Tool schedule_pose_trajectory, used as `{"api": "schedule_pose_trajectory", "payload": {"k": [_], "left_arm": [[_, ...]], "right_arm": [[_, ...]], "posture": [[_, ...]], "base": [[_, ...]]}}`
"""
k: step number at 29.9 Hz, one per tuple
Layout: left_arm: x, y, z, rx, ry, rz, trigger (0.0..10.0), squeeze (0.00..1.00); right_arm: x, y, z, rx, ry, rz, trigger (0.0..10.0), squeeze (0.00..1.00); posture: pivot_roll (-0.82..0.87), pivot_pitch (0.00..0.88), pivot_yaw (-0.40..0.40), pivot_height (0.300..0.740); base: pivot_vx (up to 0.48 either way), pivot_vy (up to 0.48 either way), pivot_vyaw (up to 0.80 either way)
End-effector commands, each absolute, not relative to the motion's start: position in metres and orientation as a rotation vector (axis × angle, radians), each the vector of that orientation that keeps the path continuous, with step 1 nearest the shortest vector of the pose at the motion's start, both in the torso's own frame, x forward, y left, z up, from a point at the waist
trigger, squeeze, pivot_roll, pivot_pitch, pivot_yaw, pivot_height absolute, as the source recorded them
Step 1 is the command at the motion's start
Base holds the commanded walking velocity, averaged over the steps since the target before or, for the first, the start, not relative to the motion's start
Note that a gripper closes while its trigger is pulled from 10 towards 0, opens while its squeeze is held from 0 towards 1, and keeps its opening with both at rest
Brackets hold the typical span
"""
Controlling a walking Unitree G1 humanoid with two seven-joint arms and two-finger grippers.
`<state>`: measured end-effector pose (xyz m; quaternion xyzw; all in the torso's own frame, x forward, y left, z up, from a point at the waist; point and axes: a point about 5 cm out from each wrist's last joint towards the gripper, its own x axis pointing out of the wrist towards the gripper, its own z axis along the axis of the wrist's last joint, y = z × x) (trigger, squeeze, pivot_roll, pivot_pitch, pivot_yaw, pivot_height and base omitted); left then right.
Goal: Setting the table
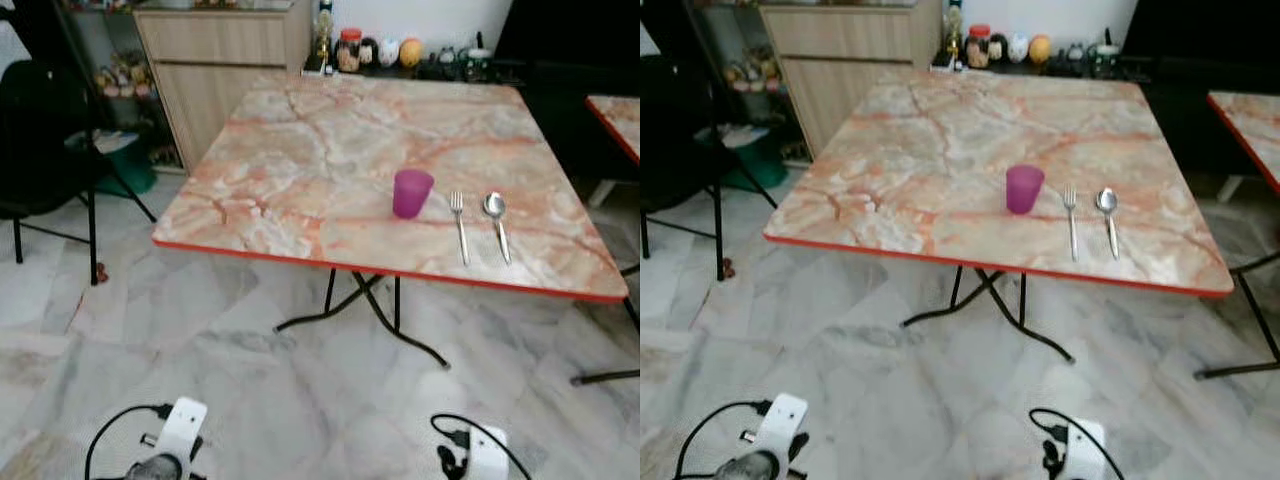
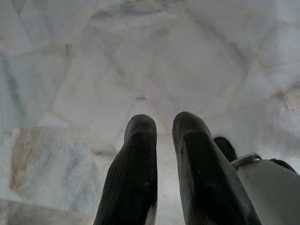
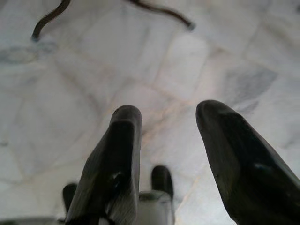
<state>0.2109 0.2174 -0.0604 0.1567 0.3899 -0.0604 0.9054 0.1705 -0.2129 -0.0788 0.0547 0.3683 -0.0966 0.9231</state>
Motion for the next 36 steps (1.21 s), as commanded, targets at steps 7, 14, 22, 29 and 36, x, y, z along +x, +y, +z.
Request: {"api": "schedule_pose_trajectory", "payload": {"k": [7, 14, 22, 29, 36], "left_arm": [[0.223, 0.218, -0.053, 0.307, 0.762, -0.101, 10.0, 0.00], [0.224, 0.225, -0.050, 0.307, 0.747, -0.064, 10.0, 0.00], [0.224, 0.226, -0.050, 0.304, 0.729, -0.045, 10.0, 0.00], [0.221, 0.221, -0.053, 0.289, 0.742, -0.047, 10.0, 0.00], [0.211, 0.220, -0.060, 0.286, 0.784, -0.049, 10.0, 0.00]], "right_arm": [[0.199, -0.234, -0.047, 0.064, 0.478, -0.228, 10.0, 0.00], [0.197, -0.230, -0.026, -0.029, 0.298, -0.201, 10.0, 0.00], [0.202, -0.225, 0.005, -0.093, 0.143, -0.202, 10.0, 0.00], [0.233, -0.222, 0.055, -0.139, -0.034, -0.201, 10.0, 0.00], [0.272, -0.222, 0.094, -0.126, -0.141, -0.211, 10.0, 0.00]], "posture": [[0.00, 0.000, 0.015, 0.740], [0.01, 0.000, 0.007, 0.740], [0.00, 0.000, 0.010, 0.740], [-0.01, 0.000, 0.008, 0.740], [-0.02, 0.000, 0.009, 0.740]], "base": [[0.000, 0.000, 0.00], [0.000, 0.000, 0.00], [0.000, 0.000, 0.00], [0.000, 0.000, 0.00], [0.000, 0.000, 0.00]]}}
